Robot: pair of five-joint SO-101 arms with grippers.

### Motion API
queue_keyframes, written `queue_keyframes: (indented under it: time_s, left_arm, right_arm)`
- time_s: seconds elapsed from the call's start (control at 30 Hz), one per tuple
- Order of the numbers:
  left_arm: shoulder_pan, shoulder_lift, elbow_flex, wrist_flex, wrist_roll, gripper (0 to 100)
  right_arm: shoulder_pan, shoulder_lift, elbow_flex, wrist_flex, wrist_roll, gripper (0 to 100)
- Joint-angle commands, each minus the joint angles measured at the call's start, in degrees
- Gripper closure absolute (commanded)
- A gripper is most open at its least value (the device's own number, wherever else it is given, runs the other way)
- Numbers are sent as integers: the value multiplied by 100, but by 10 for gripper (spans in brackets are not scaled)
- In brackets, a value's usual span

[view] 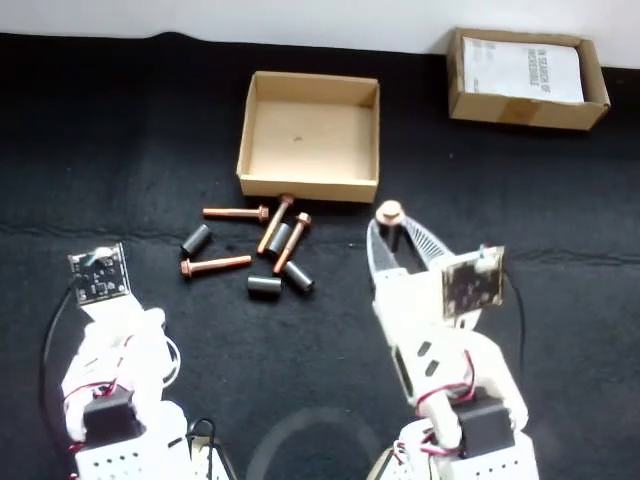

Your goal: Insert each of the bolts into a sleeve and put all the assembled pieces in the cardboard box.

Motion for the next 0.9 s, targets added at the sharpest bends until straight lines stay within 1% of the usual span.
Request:
queue_keyframes:
  time_s: [0.0,0.1,0.2,0.5,0.63,0.87]
  left_arm:
    - [-84,-57,295,-88,-26,987]
    - [-92,-57,787,-730,-26,987]
    - [-92,-48,822,-1116,-26,987]
    - [-92,-40,822,-1196,-26,987]
    - [-110,-22,822,-1486,-53,987]
    - [-945,-13,822,-2101,-26,987]
  right_arm:
    - [154,1015,-1007,-22,26,992]
    - [154,1754,-1525,-22,9,992]
    - [154,2440,-2018,-22,9,992]
    - [163,4743,-3512,-22,0,992]
    - [163,5710,-4233,-22,0,992]
    - [163,7512,-5455,-22,0,992]
